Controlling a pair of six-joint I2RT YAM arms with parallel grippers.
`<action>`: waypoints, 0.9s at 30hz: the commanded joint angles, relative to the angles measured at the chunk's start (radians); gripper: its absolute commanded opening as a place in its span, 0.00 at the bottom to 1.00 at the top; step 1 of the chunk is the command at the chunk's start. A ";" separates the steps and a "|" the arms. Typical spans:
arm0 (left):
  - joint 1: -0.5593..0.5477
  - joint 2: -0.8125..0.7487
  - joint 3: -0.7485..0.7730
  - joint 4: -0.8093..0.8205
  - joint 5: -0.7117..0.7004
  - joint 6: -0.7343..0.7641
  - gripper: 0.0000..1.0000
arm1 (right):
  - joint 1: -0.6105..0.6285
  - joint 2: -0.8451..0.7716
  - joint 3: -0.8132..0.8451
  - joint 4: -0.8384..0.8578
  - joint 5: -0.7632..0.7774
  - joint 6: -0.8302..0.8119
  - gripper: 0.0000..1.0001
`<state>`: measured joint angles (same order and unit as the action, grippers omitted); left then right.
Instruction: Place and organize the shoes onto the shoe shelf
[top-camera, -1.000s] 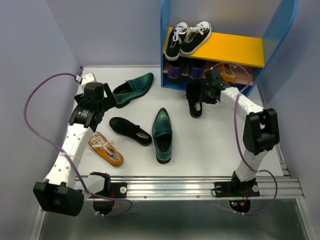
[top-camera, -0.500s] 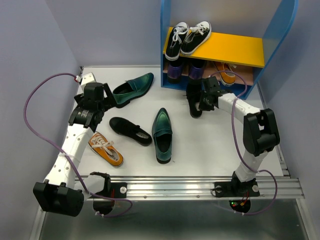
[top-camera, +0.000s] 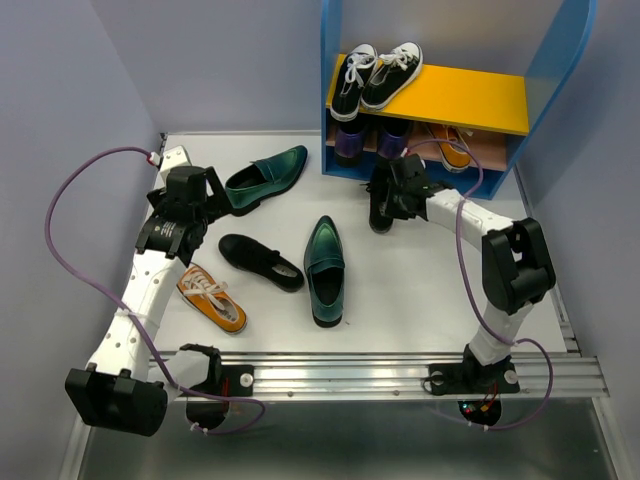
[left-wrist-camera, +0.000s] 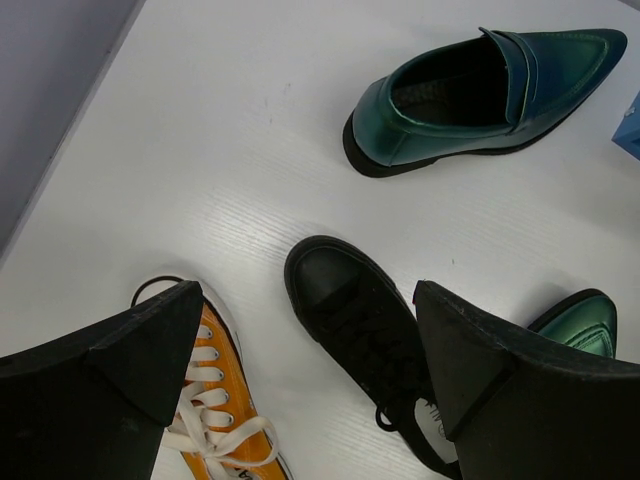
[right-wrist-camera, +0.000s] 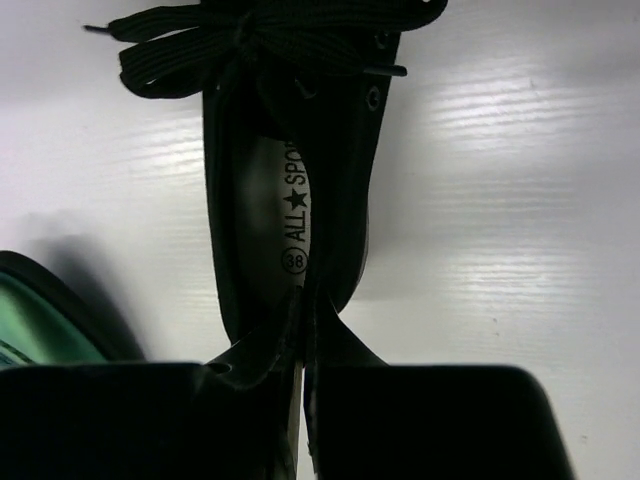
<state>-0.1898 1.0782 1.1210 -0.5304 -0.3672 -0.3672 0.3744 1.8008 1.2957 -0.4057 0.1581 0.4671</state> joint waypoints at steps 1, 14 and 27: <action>-0.002 -0.031 0.031 -0.006 -0.024 0.010 0.99 | 0.020 -0.052 0.017 0.260 0.026 0.021 0.01; -0.003 -0.037 0.031 -0.019 -0.039 0.008 0.99 | 0.047 -0.014 0.033 0.481 0.026 -0.044 0.01; -0.002 -0.035 0.056 -0.042 -0.050 0.014 0.99 | 0.057 0.103 0.119 0.557 0.162 0.321 0.01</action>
<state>-0.1898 1.0676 1.1259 -0.5549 -0.3794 -0.3668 0.4271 1.8809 1.3380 -0.0353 0.2535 0.6247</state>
